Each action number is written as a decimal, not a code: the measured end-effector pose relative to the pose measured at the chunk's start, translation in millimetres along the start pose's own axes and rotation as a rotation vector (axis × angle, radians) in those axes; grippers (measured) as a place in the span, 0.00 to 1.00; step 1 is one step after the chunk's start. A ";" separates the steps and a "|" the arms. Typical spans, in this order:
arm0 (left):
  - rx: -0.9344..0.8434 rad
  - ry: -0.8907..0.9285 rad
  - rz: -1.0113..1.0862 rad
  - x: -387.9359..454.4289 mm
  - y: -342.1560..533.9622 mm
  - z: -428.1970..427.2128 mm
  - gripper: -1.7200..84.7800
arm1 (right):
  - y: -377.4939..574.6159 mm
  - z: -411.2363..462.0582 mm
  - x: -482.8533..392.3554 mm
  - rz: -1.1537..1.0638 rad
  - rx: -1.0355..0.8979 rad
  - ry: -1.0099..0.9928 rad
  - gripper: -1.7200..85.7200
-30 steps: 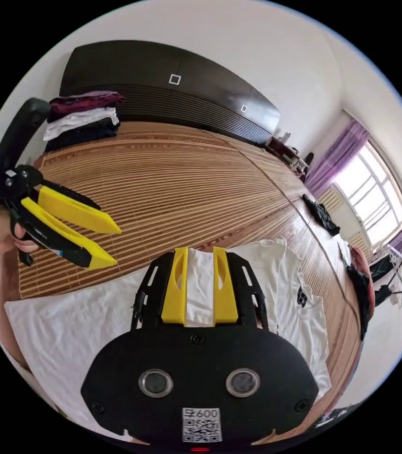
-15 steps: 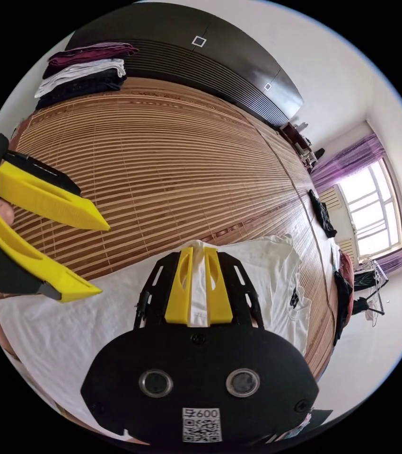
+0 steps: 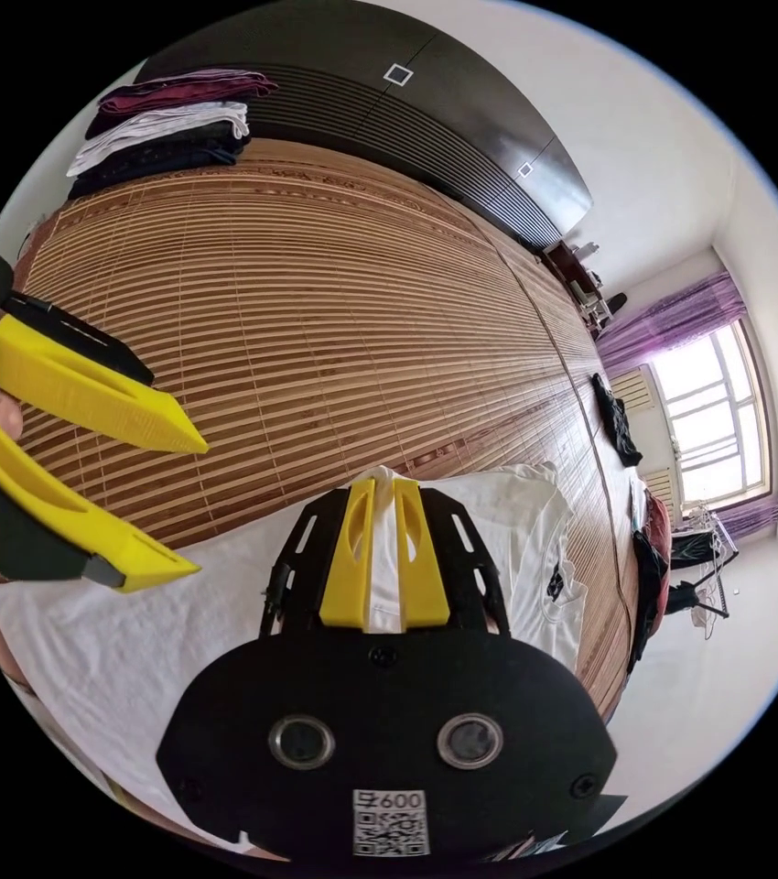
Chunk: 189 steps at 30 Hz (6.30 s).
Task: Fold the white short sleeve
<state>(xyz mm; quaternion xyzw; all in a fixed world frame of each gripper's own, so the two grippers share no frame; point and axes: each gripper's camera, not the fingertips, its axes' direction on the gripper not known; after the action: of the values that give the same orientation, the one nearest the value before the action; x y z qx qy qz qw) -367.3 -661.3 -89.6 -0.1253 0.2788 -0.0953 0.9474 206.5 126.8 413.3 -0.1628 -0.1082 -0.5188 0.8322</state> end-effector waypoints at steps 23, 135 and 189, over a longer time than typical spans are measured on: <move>-0.137 -0.159 0.115 15.0 -19.0 54.9 0.16 | 102.8 -25.3 56.1 0.184 0.031 -0.130 0.03; -0.215 -0.317 0.544 -133.7 28.1 194.5 0.04 | 100.6 -200.6 -12.8 0.466 0.179 -0.382 0.01; 0.078 -0.298 0.338 -147.3 -100.9 21.4 0.06 | 122.4 -274.8 257.9 0.615 0.532 -0.675 0.16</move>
<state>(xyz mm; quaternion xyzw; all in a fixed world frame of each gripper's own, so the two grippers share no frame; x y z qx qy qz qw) -488.4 -716.4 31.4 -0.0528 0.1488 0.0739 0.9847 432.7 -142.1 230.1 -0.1283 -0.4454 -0.1241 0.8774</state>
